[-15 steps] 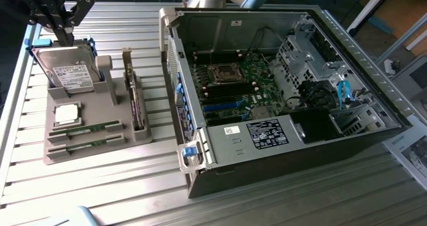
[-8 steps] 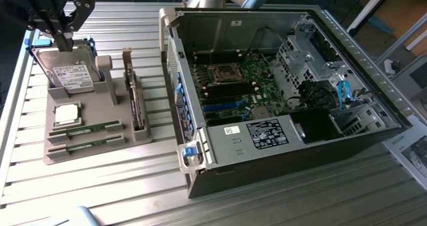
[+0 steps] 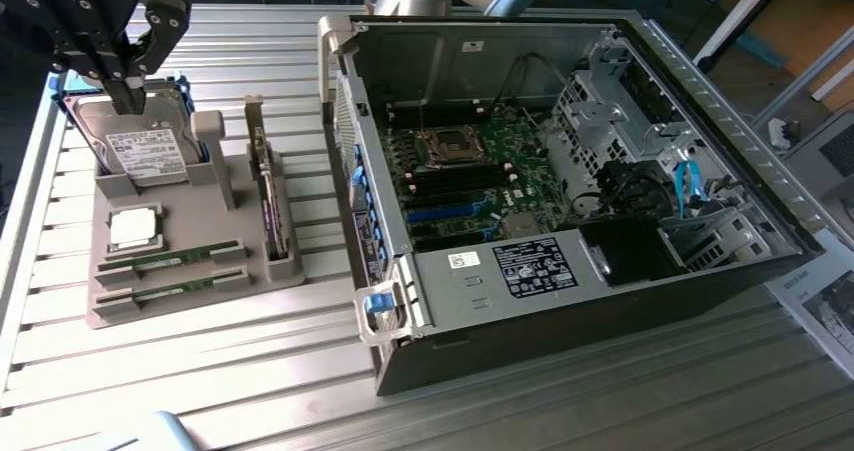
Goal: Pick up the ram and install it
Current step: 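Reach for the ram, then pick up the ram and move it above insertion slot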
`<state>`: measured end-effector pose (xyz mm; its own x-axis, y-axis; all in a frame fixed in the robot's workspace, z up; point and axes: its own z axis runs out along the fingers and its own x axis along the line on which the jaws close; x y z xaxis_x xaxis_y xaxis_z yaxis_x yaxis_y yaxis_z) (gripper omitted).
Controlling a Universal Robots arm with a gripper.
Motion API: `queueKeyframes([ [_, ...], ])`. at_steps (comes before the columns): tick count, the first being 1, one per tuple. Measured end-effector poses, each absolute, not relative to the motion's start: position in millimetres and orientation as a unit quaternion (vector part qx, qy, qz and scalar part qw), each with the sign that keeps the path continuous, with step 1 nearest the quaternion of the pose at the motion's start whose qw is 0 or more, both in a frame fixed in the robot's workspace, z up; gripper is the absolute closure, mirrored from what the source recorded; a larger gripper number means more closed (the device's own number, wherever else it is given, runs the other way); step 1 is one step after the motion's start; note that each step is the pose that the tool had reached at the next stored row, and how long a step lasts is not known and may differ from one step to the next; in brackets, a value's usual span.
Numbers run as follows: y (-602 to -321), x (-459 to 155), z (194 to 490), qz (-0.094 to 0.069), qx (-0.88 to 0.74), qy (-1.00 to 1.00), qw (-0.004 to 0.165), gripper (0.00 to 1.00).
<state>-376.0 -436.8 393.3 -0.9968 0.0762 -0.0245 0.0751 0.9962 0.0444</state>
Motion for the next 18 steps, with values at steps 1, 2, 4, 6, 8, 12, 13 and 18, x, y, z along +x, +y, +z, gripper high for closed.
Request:
queueKeyframes([
  [1, -438.1, -376.0, 393.3, 0.022, 0.038, 0.999, 0.013, 0.9],
  [2, -439.2, -376.0, 393.3, 0.022, 0.038, 0.999, 0.013, 0.9],
  [4, -442.9, -376.0, 393.3, 0.022, 0.038, 0.999, 0.013, 0.9],
  [6, -445.8, -376.0, 393.3, 0.022, 0.038, 0.999, 0.013, 0.9],
  [8, -447.6, -376.0, 393.3, 0.022, 0.038, 0.999, 0.013, 0.9],
  [12, -447.6, -376.0, 393.3, 0.022, 0.038, 0.999, 0.013, 0.9],
  [13, -447.6, -376.1, 393.3, 0.022, 0.038, 0.999, 0.013, 0.9],
  [18, -447.6, -376.0, 393.3, 0.022, 0.038, 0.999, 0.013, 0.9],
])
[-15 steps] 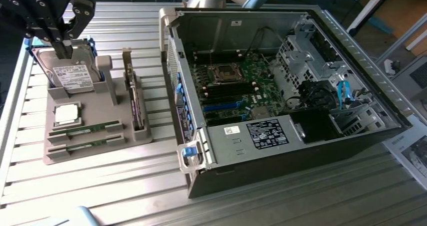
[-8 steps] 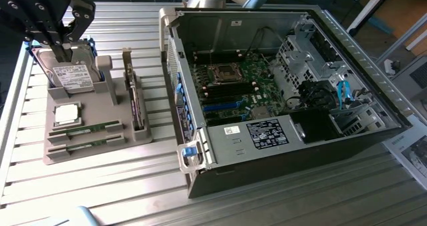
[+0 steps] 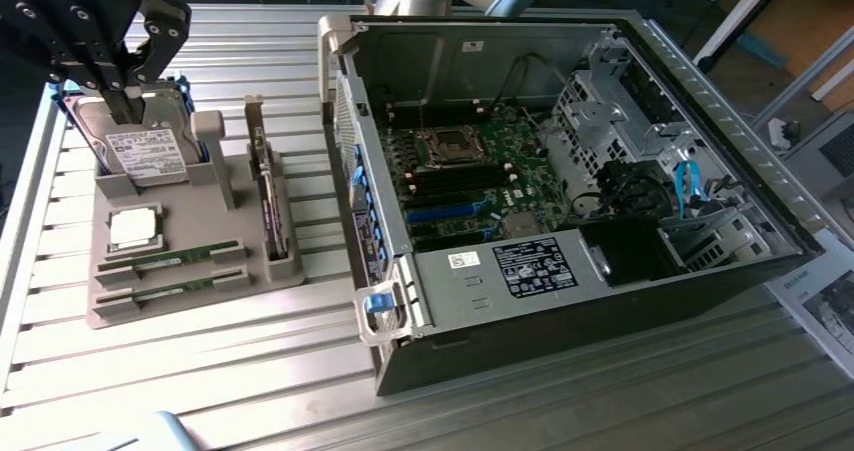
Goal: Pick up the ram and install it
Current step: 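Pick up the ram and move it above insertion slot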
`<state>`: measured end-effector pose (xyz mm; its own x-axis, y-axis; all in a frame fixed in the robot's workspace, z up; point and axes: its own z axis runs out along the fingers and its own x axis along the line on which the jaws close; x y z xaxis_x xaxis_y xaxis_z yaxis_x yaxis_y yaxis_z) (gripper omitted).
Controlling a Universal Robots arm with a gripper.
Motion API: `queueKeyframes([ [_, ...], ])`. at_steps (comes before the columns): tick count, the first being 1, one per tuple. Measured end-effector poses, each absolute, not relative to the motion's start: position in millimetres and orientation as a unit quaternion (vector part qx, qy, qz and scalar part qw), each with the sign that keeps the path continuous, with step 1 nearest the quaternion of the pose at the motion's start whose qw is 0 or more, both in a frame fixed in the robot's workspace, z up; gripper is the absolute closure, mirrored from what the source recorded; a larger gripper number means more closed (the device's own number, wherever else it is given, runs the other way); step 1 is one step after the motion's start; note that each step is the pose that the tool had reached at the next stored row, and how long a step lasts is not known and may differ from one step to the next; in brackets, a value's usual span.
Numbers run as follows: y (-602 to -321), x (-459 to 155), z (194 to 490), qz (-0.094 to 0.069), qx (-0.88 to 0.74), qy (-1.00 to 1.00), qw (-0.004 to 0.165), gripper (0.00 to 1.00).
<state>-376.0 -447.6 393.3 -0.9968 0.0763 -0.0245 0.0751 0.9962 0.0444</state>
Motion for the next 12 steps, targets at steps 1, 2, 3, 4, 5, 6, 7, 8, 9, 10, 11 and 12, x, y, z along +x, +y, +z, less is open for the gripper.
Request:
queueKeyframes([
  [1, -447.6, -376.0, 393.3, 0.022, 0.038, 0.999, 0.013, 0.9],
  [2, -447.6, -376.0, 393.3, 0.022, 0.038, 0.999, 0.013, 0.9],
  [3, -447.6, -376.0, 393.3, 0.022, 0.038, 0.999, 0.013, 0.9],
  [4, -447.6, -376.0, 393.3, 0.022, 0.037, 0.999, 0.013, 0.9],
  [5, -447.6, -376.1, 393.3, 0.022, 0.036, 0.999, 0.013, 0.9],
  [6, -447.7, -376.0, 393.3, 0.022, 0.034, 0.999, 0.013, 0.9],
  [7, -447.9, -376.0, 393.3, 0.022, 0.03, 0.999, 0.013, 0.9],
  [8, -447.9, -376.0, 393.3, 0.022, 0.027, 0.999, 0.013, 0.9],
  [9, -448.0, -376.0, 393.3, 0.022, 0.023, 0.999, 0.013, 0.9],
  [10, -448.1, -376.0, 393.3, 0.022, 0.018, 1.0, 0.013, 0.9],
  [11, -448.1, -376.1, 393.3, 0.022, 0.014, 1.0, 0.013, 0.9],
  [12, -448.2, -376.0, 393.3, 0.022, 0.011, 1.0, 0.012, 0.9],
])
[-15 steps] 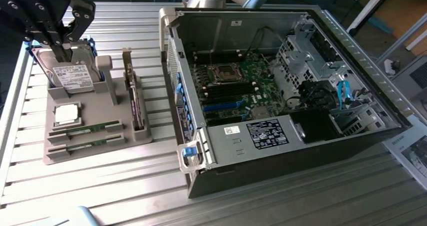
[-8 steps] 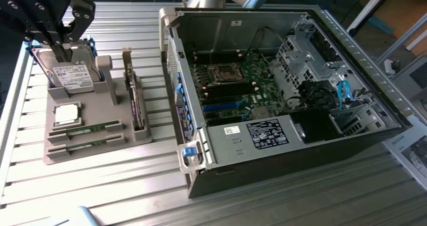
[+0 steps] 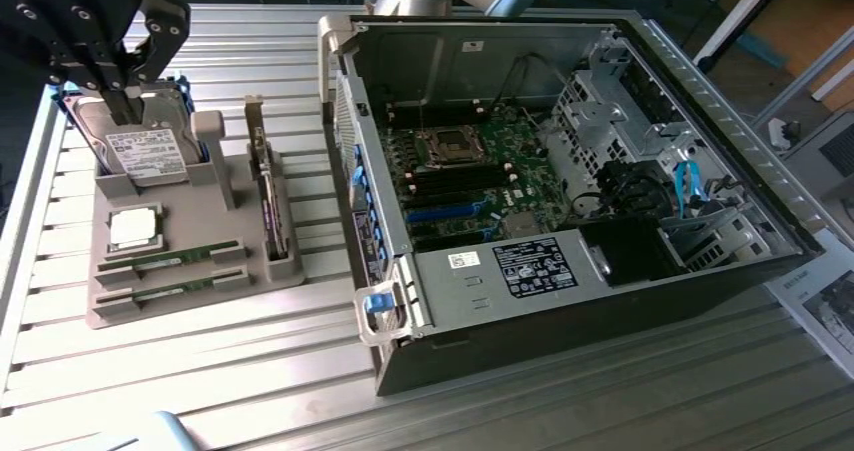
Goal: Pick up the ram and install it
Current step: 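Pick up the ram and move it above insertion slot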
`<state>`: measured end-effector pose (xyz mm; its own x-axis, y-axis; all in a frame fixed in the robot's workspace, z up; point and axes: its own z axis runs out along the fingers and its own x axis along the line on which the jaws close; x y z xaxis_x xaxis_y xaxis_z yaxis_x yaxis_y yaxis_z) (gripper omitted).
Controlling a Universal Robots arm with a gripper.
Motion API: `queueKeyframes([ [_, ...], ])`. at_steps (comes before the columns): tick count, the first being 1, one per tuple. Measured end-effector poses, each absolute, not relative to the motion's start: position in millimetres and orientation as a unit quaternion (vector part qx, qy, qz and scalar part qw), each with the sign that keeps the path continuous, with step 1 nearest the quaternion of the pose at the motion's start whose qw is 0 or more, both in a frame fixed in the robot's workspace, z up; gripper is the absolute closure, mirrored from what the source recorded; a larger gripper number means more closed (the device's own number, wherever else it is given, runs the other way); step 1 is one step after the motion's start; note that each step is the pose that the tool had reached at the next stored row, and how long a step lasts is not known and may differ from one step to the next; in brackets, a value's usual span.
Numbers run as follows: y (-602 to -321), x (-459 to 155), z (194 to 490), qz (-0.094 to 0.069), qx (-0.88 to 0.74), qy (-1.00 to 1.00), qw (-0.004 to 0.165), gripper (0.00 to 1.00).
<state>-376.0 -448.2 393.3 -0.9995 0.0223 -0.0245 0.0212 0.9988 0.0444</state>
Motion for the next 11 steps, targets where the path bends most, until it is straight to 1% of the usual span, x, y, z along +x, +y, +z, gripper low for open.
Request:
queueKeyframes([
  [11, -448.6, -376.0, 393.3, 0.023, -0.045, 0.999, 0.011, 0.9],
])
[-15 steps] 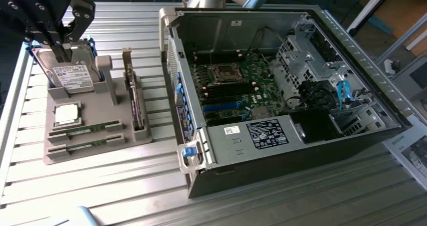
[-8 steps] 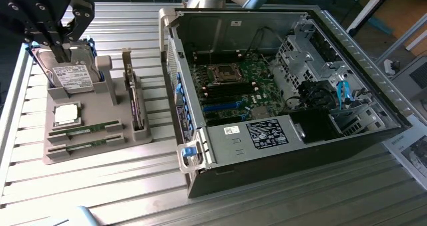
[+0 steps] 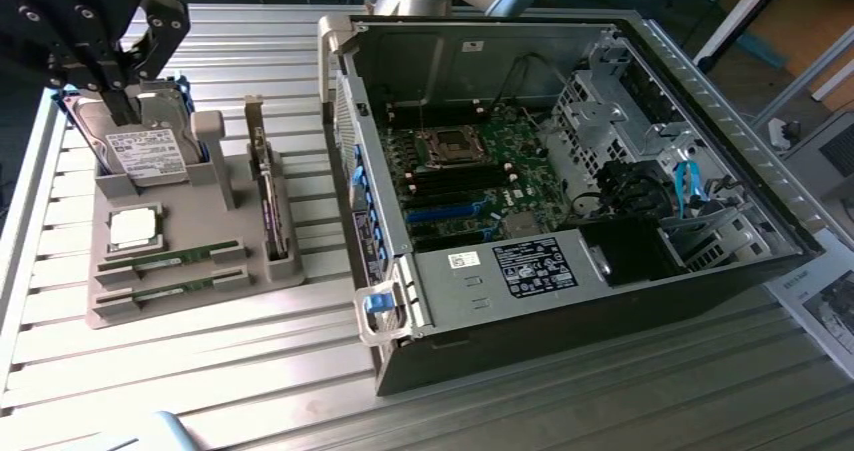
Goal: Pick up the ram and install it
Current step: 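Pick up the ram and move it above insertion slot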
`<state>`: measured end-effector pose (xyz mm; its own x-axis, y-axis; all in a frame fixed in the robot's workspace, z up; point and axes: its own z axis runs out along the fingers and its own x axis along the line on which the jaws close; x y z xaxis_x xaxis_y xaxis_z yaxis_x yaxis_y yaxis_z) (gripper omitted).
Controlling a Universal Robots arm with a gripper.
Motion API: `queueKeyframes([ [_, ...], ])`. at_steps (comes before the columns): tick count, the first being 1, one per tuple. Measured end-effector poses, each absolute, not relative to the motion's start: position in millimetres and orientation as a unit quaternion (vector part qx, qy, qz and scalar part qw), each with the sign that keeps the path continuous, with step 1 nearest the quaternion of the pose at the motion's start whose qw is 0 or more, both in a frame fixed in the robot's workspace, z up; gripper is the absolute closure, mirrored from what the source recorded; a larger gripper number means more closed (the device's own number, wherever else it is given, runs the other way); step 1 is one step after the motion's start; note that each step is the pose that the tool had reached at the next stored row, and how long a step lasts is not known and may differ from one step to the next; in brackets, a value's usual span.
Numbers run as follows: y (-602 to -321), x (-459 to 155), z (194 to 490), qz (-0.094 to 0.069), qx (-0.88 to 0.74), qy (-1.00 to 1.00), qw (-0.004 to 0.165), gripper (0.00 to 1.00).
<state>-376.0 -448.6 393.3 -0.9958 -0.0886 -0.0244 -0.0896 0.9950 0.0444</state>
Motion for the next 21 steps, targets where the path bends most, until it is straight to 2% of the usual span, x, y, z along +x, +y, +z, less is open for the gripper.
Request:
queueKeyframes([
  [21, -448.7, -376.0, 393.3, 0.024, -0.202, 0.979, 0.007, 0.9],
])
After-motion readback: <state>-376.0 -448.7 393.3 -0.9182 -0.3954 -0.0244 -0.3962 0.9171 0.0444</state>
